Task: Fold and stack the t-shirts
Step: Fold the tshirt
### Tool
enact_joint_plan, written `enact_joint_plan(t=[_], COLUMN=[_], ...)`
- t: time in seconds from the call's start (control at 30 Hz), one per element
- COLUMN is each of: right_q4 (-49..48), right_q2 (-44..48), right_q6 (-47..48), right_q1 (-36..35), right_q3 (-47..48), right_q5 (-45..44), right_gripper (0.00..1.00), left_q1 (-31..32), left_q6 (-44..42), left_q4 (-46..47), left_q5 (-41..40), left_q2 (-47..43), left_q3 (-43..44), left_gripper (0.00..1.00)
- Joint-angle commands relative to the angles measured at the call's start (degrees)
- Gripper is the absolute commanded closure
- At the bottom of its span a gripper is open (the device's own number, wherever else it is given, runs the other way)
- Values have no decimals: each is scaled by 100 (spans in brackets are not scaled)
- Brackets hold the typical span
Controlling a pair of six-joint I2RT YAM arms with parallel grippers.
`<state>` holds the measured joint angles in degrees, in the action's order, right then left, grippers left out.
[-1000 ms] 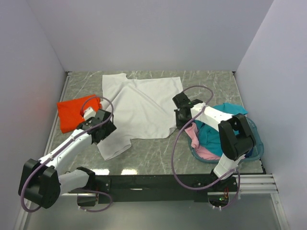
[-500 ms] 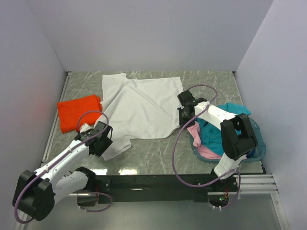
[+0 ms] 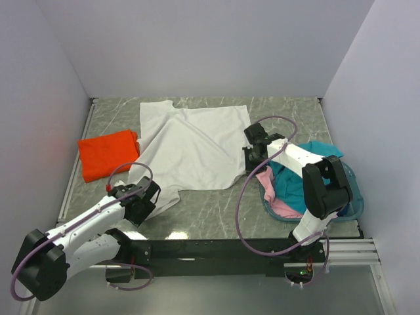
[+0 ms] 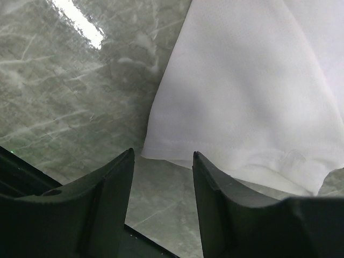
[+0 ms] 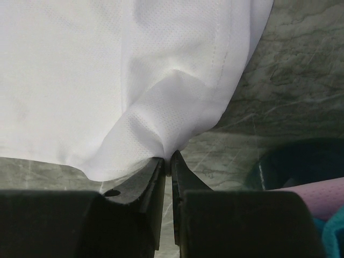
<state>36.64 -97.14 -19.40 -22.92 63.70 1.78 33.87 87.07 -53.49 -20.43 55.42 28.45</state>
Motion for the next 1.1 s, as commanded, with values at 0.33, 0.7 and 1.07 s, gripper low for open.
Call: enact_joint_plan(t=[0.33,0.7,1.07], right_q4=[-228,-114,431], right_q2=[319,512,1012], right_q6=[156,147,6], right_q1=[182,191,95], right_q3=[-69,-183,-253], right_q5=[121,112,59], right_gripper=[86,87,91], left_q1=[67,67,59], left_q6=[838,865,882], left_q4=[225,428,-151], left_q5=[21,-102,-409], left_q2=[-75,-84,-856], left_q3=[-392,-507,90], left_gripper=[59,100,100])
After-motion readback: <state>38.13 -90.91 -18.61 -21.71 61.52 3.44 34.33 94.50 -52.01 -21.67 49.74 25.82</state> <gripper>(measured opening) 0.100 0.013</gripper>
